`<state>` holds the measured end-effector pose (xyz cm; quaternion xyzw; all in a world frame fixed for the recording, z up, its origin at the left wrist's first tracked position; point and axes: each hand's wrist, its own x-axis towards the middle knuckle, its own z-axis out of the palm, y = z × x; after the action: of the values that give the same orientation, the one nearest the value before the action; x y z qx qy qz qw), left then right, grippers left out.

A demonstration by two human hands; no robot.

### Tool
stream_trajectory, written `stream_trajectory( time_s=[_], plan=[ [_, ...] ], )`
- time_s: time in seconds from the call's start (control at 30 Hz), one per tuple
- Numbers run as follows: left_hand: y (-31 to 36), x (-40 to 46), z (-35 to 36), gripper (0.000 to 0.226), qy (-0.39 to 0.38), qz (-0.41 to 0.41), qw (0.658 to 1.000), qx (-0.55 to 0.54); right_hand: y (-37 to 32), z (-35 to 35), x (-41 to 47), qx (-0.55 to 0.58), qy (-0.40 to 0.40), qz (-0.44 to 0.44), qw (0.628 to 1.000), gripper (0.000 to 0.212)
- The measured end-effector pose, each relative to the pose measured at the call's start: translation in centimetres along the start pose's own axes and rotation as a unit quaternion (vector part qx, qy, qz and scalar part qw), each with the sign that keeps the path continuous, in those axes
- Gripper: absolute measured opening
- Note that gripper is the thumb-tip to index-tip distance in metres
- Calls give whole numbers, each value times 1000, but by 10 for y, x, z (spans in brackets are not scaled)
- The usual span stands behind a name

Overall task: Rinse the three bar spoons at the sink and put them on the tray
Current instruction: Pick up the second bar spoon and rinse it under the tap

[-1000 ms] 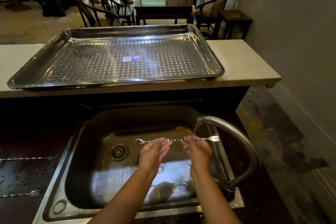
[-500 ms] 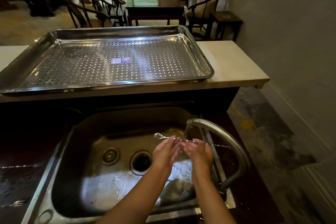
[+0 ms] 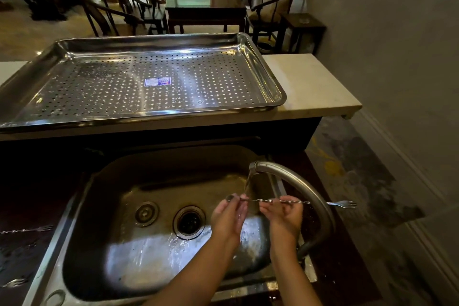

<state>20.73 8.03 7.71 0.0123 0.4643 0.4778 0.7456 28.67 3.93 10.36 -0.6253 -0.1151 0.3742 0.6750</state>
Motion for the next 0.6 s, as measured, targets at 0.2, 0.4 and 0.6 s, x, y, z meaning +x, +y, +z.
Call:
stream_trajectory(
  time_s=[0.2,0.4,0.6],
  plan=[
    [0,6,7,10,-9,-11,1000,27,3,0,-7,-74,4,-98,992,23],
    [6,14,9,18,-2,-7,997,79,1,-2,-5,-66,9,-124,990,26],
    [6,10,8,8,-34,-12,987,158,-2,-3,-4,-53,27,-105,993,27]
  ],
)
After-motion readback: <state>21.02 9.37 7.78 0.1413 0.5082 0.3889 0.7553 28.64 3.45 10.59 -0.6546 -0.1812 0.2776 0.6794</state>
